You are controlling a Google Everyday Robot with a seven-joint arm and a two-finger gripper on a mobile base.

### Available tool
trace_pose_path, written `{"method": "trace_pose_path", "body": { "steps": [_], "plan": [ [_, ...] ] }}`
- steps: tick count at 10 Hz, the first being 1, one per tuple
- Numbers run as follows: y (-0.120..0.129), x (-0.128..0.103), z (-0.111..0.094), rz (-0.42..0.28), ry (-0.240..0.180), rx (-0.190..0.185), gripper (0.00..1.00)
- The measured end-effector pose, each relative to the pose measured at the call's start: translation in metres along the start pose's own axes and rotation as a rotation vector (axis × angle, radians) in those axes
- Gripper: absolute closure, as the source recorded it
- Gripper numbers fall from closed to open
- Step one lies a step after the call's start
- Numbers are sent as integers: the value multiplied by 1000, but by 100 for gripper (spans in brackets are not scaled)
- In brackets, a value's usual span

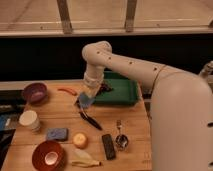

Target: Stack cups on top of each other

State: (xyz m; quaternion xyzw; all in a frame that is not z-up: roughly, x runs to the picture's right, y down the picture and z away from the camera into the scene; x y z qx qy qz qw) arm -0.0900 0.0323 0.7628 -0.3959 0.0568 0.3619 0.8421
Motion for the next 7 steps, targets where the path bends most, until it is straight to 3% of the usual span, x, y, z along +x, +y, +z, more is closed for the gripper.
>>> {"method": "trace_pose_path", "body": {
  "steps": [1, 4, 7],
  "plan": [
    [19, -26, -1, -57, -18, 8, 100],
    [68, -67, -13, -201, -69, 25, 100],
    [123, -84, -15, -344, -74, 22, 100]
  ]
}}
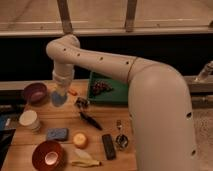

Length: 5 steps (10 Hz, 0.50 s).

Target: Stack cups on top of each other

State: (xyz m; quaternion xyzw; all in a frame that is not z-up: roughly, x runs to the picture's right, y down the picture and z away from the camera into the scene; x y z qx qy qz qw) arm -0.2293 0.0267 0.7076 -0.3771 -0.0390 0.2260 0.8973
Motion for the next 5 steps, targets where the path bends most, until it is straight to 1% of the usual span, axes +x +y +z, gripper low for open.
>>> {"method": "trace_pose_path", "body": {
  "steps": [1, 2, 3, 4, 5],
  "plan": [
    [12, -8, 3, -35, 4, -4, 100],
    [28, -20, 7, -82, 11, -10, 100],
    [40, -33, 13, -124, 17, -19, 100],
    [58, -52, 21, -190, 24, -32, 100],
    [67, -62, 24, -224, 26, -37, 100]
  ]
}}
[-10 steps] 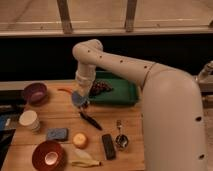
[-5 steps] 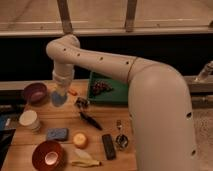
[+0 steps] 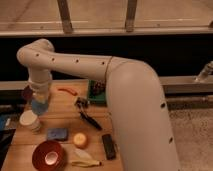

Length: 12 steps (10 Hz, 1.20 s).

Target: Stack cups on top of each other

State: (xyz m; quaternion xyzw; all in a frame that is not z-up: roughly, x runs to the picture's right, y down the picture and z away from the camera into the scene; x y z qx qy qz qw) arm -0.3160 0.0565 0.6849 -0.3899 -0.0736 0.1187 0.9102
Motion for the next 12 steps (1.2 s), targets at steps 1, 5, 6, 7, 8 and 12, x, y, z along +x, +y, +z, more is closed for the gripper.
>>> {"method": "trace_pose_path", "body": {
  "steps": [1, 5, 6, 7, 8, 12],
  "plan": [
    [6, -14, 4, -38, 2, -5, 100],
    [6, -45, 14, -99, -2, -10, 100],
    [6, -48, 16, -103, -3, -12, 100],
    [6, -50, 19, -109, 1, -16, 100],
    [7, -52, 25, -114, 7, -25, 100],
    [9, -56, 50, -125, 32, -57, 100]
  ]
}}
